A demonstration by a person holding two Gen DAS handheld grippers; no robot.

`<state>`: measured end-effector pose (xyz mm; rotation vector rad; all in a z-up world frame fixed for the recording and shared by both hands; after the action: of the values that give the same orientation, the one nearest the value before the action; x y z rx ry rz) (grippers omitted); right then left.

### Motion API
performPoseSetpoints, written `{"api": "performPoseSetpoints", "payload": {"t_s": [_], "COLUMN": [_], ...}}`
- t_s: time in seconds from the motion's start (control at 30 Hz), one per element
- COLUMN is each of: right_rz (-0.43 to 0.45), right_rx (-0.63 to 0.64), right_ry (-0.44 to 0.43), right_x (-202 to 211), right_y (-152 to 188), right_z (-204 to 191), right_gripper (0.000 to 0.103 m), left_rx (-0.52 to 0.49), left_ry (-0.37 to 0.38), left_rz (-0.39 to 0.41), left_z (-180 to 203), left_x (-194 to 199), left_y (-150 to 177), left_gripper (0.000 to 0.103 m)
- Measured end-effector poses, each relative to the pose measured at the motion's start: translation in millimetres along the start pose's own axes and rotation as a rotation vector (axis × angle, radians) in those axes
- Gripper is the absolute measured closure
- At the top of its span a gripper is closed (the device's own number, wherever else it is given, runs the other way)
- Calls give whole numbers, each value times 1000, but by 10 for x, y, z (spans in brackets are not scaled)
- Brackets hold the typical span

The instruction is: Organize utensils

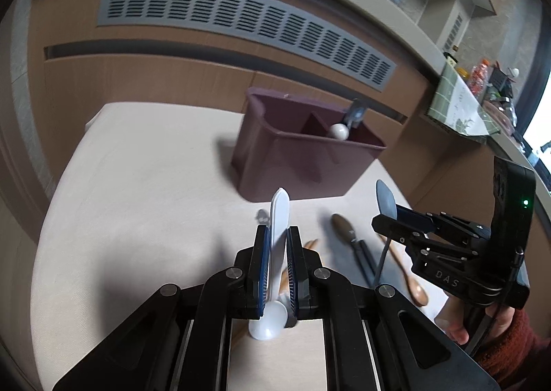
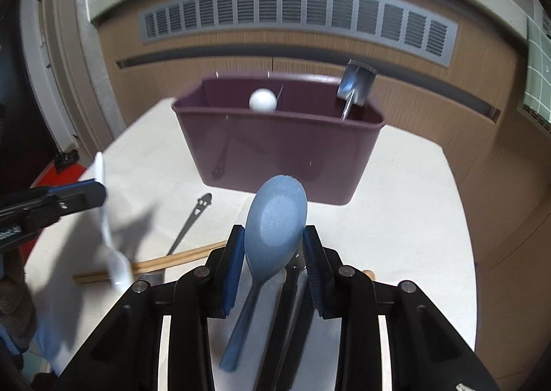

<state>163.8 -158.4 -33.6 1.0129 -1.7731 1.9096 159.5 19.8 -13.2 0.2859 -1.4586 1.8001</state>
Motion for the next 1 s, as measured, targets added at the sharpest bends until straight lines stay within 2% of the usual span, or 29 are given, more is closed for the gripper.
{"api": "performPoseSetpoints", "payload": {"t_s": [0.2,0.57,0.67,0.77,0.83,0.87,0.9,1.0], "right_rz": [77,175,182,171,156,147,142,111], "right_rx": [-2,-19,-21,-27,-35,-39,-41,-51], "right_ry": [-8,-2,3,9,2,-1,-2,-10], "right_x": [275,544,597,584,548,525,507,415], "right_y": [-77,-221,-201,-158,-129,-115,-104,-68], "right_z": [173,295,343,394,433,450,456,485], "right_gripper": [73,73,73,73,73,73,73,73], "left_rx": [-26,-63,-44,2,32,55,73,172], "left_ry": [6,-5,-29,-17,9,17,17,-16], "left_rz": [26,110,102,43,-12,-58,-90,-190], "left_z": [166,361,287,131,32,-51,-107,-300], "left_x": [68,361,356,196,44,-90,-189,-524], "left_y": [-127,-452,-453,-378,-297,-236,-183,-45], "left_gripper": [97,97,97,94,82,66,54,53]}}
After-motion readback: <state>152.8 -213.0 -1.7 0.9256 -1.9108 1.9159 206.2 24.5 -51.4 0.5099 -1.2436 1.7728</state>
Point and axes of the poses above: each gripper's, at about its wrist camera, not at the fingertips, and x roughly against the way its jaws point, z to its right, y to its underside, the point moved 3 cm from there along -x, roughly the way its jaws point, and after that the axes turned 2 degrees about -x, right-handed, at the moved point
